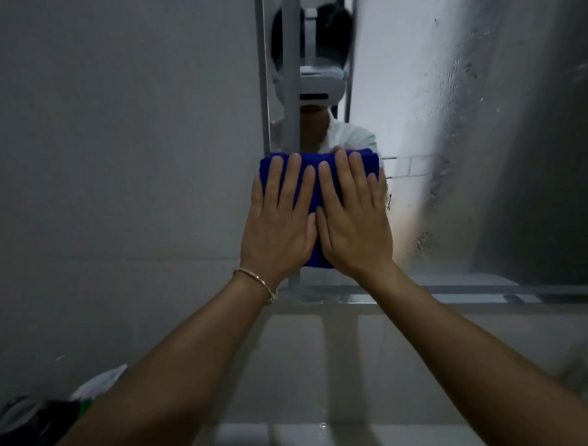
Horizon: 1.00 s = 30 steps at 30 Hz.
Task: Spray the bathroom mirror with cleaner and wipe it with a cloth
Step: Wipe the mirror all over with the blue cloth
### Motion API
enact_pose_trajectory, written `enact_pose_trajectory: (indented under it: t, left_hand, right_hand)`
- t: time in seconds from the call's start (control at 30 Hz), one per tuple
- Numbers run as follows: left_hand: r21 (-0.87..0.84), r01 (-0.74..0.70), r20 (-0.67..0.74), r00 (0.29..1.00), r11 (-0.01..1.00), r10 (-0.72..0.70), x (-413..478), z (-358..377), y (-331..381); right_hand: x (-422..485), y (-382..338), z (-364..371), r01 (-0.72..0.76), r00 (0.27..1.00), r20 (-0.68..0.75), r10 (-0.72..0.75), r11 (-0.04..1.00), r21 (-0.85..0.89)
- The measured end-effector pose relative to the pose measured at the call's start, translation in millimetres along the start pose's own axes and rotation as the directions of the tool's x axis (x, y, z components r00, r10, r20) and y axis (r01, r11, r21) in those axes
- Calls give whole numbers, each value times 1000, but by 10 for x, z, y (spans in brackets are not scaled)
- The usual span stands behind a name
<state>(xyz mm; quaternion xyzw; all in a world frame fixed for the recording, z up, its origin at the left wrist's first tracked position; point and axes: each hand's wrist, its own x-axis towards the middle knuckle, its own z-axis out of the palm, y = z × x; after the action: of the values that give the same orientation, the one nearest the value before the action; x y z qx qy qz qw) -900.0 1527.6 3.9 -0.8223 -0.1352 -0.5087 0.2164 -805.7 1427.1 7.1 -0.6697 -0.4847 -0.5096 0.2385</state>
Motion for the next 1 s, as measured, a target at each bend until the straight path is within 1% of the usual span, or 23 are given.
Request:
enact_pose_trajectory:
  t: [0.2,0.4,0.53,0.73,0.87,1.0]
  left_hand:
    - [-12,-40,124,991,999,41,-773,266,138]
    - [-28,-93,170,981,995,96,-1162,312,155]
    - [9,-127,184,975,992,124,-1270,364,163]
    - [131,-167,188,972,977,141,-1287,401,160]
    - [168,-185,215,966,968,147,-1381,444,149]
    - [188,-187,216,966,964,146,-1446,501,156]
  right_hand:
    - [-809,-69,288,67,995,74,-66,998,-17]
    - [-1229,-124,357,83,984,155,-84,996,11]
    - [-1365,-155,387,83,977,194,-84,996,13]
    - [-1360,-156,388,91,973,212,-85,996,-20]
    - [-1459,-202,422,91,974,212,-78,994,-55]
    - [-1516,-290,493,31,976,216,-8,994,-103]
